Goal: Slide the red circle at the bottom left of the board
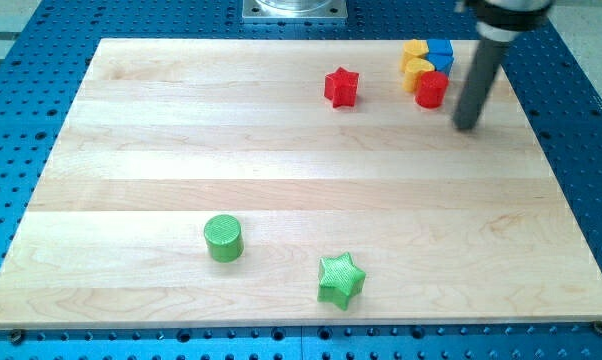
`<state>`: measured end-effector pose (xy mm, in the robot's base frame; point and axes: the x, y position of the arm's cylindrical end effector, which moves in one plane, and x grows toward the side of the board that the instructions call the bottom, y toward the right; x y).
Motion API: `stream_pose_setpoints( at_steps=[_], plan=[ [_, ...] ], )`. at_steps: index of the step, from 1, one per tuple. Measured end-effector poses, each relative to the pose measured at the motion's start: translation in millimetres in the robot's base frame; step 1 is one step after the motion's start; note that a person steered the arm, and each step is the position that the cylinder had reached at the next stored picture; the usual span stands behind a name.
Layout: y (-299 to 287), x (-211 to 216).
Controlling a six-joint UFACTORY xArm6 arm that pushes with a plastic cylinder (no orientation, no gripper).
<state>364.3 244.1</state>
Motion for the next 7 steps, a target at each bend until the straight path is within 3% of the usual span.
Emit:
stream_pose_setpoints(
  at_steps=[7],
  plan=[
    [11.5, -27.0]
  ],
)
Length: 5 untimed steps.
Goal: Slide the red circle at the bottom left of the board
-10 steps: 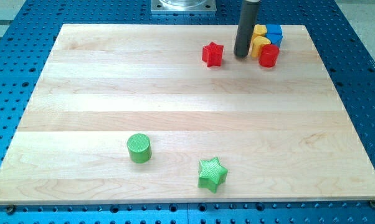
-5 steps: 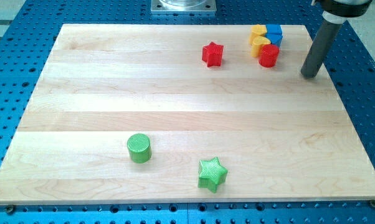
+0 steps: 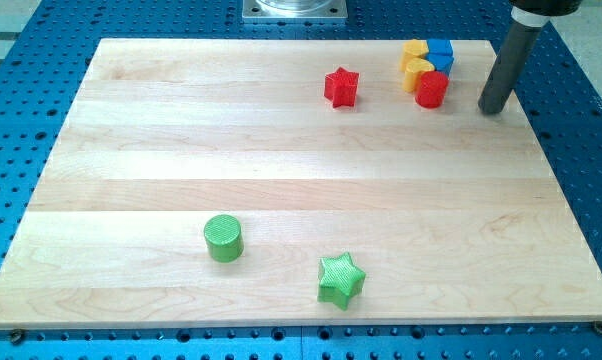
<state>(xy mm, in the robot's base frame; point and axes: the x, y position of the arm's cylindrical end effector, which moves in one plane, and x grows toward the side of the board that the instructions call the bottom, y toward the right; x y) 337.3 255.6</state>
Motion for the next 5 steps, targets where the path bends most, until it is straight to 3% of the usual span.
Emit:
stream_pose_setpoints(
  at_steps=[3, 5],
  plan=[
    [-46.7, -14.7],
    [-146.9, -14.0]
  ],
)
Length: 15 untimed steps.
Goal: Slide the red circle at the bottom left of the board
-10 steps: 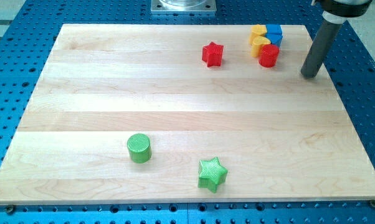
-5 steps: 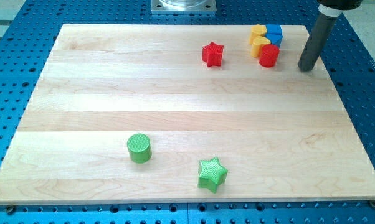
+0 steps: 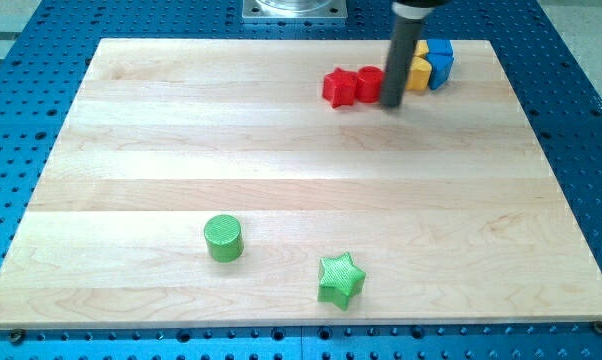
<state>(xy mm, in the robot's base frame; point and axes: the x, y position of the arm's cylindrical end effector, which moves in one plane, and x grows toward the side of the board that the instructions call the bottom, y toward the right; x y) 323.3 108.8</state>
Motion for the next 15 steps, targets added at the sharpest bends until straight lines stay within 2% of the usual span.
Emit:
stream_pose_setpoints(
  at_steps=[1, 4, 5, 7, 8, 9, 10, 11, 12, 13, 14, 15],
  plan=[
    [-11.9, -12.0],
    [5.1, -82.2],
    [-35.8, -83.1],
    [-114.6, 16.2],
    [-135.9, 33.1],
    [-209.2, 85.9],
    [-239.5, 86.9],
    [-231.0, 50.1],
    [-282.6, 93.1],
    [-319.7, 174.4],
    [-313.8, 160.1],
    [-313.9, 119.2]
  ],
)
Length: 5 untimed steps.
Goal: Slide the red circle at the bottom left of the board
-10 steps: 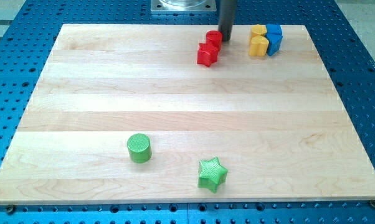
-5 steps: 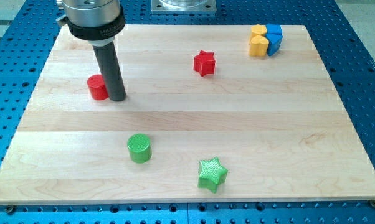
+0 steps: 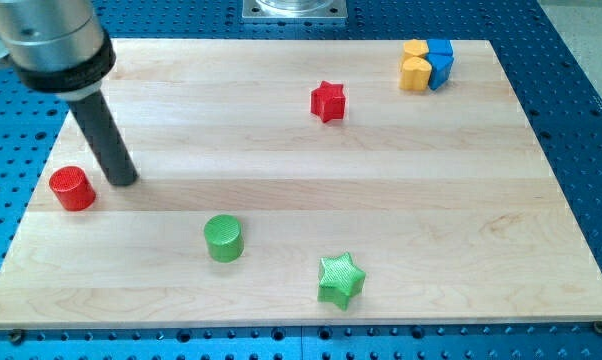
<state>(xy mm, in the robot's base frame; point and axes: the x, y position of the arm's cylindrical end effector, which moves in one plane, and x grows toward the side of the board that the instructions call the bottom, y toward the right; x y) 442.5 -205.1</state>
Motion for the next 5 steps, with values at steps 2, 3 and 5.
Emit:
stream_pose_setpoints(
  at_steps=[2, 3, 5],
  plan=[
    [-36.1, 16.5],
    [-37.3, 12.2],
    [-57.5, 90.8]
  ],
)
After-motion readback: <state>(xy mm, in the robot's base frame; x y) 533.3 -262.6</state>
